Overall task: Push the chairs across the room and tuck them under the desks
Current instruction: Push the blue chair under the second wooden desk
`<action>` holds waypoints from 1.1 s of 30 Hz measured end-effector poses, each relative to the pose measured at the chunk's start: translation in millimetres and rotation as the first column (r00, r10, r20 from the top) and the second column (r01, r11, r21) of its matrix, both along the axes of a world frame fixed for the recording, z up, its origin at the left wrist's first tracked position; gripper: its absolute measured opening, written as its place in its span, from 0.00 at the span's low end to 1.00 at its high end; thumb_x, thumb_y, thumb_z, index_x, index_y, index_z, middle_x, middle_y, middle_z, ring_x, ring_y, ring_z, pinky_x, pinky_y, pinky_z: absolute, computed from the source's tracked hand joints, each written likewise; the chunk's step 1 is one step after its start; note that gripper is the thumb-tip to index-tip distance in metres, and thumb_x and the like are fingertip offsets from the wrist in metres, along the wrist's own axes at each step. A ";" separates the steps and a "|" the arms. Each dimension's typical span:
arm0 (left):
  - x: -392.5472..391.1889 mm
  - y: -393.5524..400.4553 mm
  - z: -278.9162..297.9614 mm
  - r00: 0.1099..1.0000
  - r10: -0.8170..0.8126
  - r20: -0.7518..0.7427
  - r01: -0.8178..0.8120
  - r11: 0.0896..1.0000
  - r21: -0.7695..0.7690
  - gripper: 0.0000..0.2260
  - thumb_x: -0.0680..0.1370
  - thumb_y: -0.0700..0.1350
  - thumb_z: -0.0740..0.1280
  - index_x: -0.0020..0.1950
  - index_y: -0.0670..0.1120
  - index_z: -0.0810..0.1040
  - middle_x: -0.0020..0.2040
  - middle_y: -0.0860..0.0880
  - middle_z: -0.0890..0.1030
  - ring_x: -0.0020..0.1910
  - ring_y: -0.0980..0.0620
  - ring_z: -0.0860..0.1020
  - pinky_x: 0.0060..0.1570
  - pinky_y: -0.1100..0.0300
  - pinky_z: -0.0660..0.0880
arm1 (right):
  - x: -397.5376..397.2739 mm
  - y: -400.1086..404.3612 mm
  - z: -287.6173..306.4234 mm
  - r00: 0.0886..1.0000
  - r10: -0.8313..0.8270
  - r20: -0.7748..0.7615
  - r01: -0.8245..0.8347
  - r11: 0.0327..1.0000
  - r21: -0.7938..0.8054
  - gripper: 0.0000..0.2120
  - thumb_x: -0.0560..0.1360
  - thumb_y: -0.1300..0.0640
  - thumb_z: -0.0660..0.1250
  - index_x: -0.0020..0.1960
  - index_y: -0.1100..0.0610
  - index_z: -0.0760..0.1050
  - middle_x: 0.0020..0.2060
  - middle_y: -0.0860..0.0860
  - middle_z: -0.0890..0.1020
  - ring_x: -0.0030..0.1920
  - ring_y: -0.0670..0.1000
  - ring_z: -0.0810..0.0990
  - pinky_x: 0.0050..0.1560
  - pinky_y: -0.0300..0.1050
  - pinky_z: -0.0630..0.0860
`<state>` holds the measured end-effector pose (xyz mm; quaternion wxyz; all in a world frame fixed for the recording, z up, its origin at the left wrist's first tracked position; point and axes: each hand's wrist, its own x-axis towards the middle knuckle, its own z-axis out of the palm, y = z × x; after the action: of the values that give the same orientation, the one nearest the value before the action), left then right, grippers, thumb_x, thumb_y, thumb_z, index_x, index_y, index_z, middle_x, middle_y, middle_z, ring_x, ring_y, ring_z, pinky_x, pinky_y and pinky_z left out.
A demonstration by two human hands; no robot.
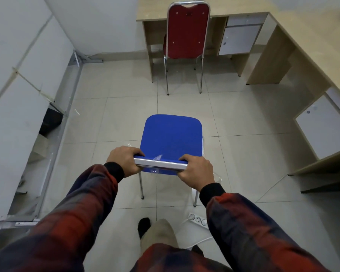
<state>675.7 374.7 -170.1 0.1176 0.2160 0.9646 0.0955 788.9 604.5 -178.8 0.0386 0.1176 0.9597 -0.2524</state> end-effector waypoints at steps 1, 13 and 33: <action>-3.4 0.7 0.9 1.000 -0.002 0.000 0.002 1.000 0.000 0.13 0.66 0.56 0.72 0.50 0.57 0.82 0.45 0.57 0.84 0.43 0.52 0.80 0.42 0.62 0.74 | -3.5 -0.3 -0.2 1.000 0.003 -0.003 -0.003 1.000 0.003 0.17 0.74 0.44 0.70 0.60 0.49 0.79 0.51 0.46 0.85 0.50 0.50 0.81 0.48 0.40 0.73; -71.5 -1.3 1.4 0.999 -0.042 0.010 0.042 0.999 0.001 0.14 0.68 0.55 0.71 0.53 0.55 0.82 0.47 0.56 0.83 0.45 0.52 0.80 0.42 0.62 0.72 | -71.3 -6.7 1.8 0.996 -0.020 0.082 0.022 0.999 -0.024 0.20 0.72 0.42 0.72 0.60 0.50 0.79 0.51 0.47 0.85 0.49 0.48 0.82 0.49 0.43 0.80; -239.1 -104.8 8.6 0.980 -0.193 0.043 0.194 0.981 -0.013 0.14 0.67 0.59 0.71 0.50 0.55 0.81 0.44 0.57 0.83 0.39 0.54 0.76 0.40 0.62 0.72 | -209.5 -155.4 16.4 0.963 -0.180 0.201 0.164 0.982 0.096 0.40 0.62 0.17 0.58 0.46 0.53 0.79 0.37 0.47 0.81 0.38 0.49 0.80 0.39 0.46 0.79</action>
<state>436.5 269.9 -161.5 0.1480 0.3057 0.9372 0.0796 579.3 449.1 -162.3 0.1123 0.2279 0.9456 -0.2031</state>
